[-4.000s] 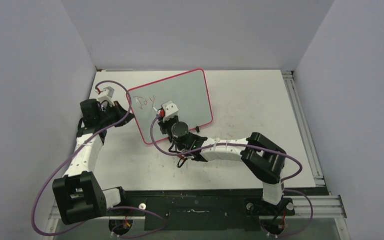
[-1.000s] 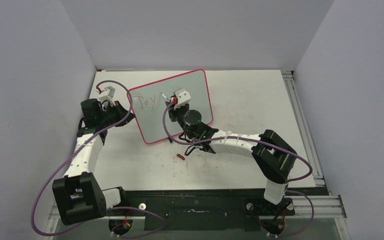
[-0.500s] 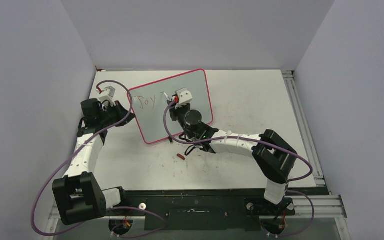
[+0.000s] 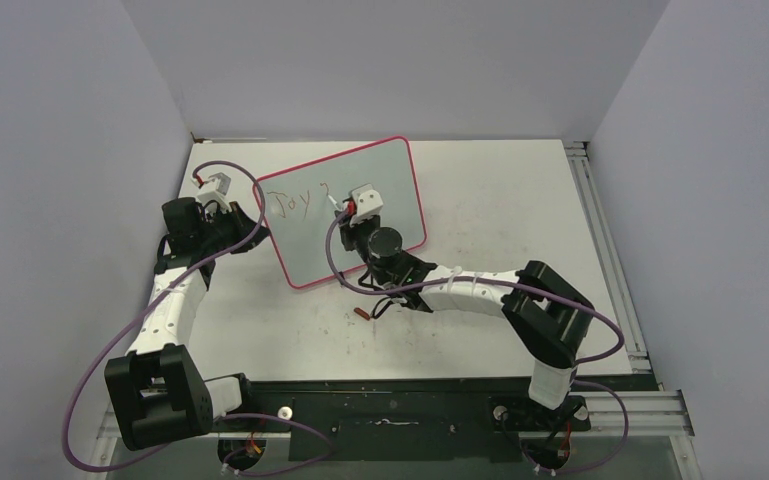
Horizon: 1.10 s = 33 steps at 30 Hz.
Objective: Write a sentence on the whiteboard
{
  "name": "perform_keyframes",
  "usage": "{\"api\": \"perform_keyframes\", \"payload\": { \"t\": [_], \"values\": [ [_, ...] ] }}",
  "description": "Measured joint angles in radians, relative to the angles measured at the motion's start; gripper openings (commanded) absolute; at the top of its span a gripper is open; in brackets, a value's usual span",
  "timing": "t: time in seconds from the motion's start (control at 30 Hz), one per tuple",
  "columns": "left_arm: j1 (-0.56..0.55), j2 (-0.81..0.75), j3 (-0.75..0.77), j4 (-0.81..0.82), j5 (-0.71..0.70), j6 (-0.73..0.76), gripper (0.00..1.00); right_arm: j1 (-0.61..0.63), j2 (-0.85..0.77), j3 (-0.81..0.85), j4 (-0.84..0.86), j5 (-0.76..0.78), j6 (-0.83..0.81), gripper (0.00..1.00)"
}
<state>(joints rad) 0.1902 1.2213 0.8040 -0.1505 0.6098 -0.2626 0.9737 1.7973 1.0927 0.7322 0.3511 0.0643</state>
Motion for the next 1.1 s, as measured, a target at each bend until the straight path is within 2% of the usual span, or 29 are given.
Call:
{"api": "perform_keyframes", "payload": {
  "t": [1.1],
  "values": [
    [-0.012,-0.002,0.000,-0.001,-0.014,0.012,0.00,0.023,-0.020,-0.030,-0.016,0.031,-0.015,0.05]
  ]
}}
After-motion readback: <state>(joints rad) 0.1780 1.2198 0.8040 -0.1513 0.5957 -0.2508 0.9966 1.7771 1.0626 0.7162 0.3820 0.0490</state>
